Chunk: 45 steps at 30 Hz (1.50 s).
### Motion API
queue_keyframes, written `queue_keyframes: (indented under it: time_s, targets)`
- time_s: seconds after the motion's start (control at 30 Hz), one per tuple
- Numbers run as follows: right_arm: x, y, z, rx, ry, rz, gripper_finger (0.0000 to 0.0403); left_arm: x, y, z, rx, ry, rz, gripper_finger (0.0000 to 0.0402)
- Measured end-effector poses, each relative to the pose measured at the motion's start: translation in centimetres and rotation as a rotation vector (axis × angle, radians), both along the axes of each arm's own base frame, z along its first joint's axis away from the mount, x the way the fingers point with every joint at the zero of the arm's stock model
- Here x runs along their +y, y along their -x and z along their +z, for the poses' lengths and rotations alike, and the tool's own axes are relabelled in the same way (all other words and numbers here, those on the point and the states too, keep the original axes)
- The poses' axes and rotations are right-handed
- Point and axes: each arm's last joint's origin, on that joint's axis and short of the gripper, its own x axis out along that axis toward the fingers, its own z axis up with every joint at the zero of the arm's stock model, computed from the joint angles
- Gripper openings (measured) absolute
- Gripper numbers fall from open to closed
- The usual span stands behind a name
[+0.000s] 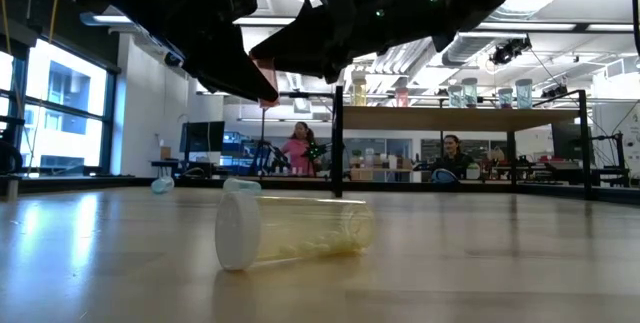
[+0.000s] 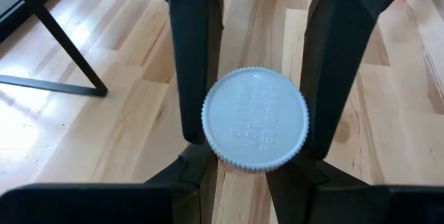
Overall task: Pick and place medicine bottles onto shelf by color
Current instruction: Put the left pink pill bottle on the shelf aligned with the other pink pill bottle
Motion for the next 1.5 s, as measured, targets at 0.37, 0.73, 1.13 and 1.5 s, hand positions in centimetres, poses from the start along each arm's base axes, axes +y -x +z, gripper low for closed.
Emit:
queue_keyframes:
  time_s: [0.37,0.73,1.13,1.5]
  targets:
    - [0.0,0.1,0.1,0.003,0.004,0.001,0.0110,0.0,0.0,0.0,-0.002,0.001,-0.002,0.0093]
    - [-0.1,1.1,2.2,0.008,0.037,-0.031,0.0109,-0.1,-0.2,0.2,-0.019,-0.025,-0.033,0.0169]
    - [-0.8,5.4,8.7,-0.015,0.131,-0.153,0.0108,-0.1,0.2,1.5,-0.074,-0.038,-0.041,0.0215]
    - [-1.4,11.6,14.8,-0.070,0.262,-0.252,0.0108,-0.1,0.2,1.6,-0.076,-0.040,-0.039,0.0210]
